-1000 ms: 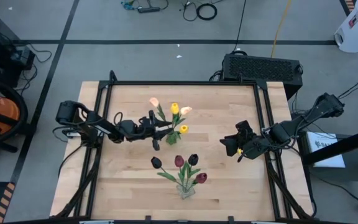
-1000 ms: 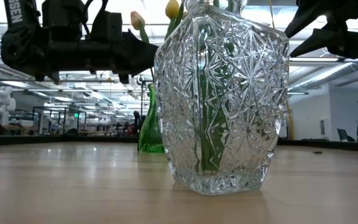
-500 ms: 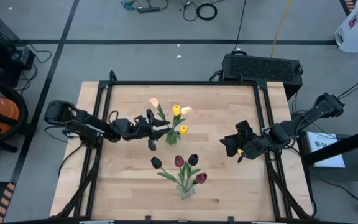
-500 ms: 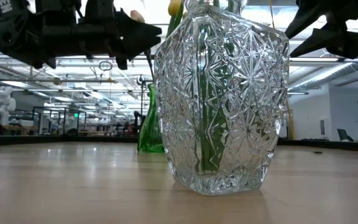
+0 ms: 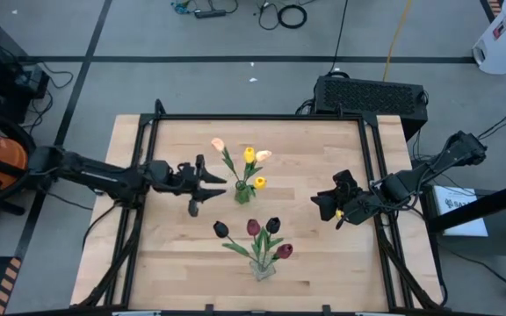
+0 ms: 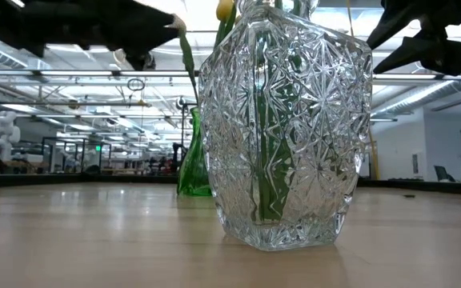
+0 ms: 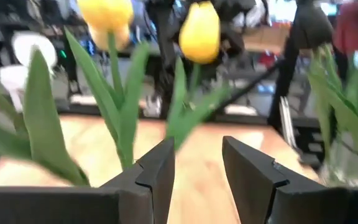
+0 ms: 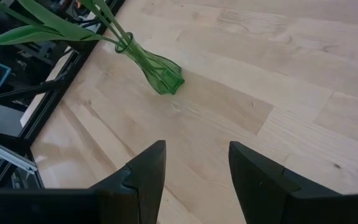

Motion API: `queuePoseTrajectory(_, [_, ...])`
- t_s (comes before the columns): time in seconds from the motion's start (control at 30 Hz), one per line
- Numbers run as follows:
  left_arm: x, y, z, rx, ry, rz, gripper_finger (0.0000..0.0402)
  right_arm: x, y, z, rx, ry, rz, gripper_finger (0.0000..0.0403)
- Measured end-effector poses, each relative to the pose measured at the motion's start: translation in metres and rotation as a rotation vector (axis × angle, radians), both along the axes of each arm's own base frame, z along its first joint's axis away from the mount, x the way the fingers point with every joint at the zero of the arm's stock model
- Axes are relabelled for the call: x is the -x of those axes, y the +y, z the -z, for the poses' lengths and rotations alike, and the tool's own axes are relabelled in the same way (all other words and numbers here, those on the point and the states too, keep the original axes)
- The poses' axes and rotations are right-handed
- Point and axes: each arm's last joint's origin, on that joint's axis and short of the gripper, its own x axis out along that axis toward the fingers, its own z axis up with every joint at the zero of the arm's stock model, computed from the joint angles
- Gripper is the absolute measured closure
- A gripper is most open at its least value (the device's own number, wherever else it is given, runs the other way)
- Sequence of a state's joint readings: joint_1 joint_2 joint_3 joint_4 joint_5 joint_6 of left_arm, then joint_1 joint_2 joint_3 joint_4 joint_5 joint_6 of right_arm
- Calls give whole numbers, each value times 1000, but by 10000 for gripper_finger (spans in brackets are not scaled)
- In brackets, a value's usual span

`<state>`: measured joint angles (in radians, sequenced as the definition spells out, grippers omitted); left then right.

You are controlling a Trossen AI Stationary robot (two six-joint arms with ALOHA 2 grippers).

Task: Sort flowers into vase by color
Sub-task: Return to Home Position

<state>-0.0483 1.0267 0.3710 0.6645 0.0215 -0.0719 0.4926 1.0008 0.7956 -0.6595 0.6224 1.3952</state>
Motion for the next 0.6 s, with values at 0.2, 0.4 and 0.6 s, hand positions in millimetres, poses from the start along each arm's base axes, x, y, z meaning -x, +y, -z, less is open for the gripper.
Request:
queuePoseTrajectory(0.2, [23,2,-4,24,114,-38,260,0,0,0,19,6,-16,234])
queuePoseTrajectory(0.4, [42,2,-4,-34,115,-63,260,0,0,0,18,3,-17,234])
queuePoseTrajectory(0.6, [65,-1,21,-27,15,-25,260,0,1,0,3,11,-31,234])
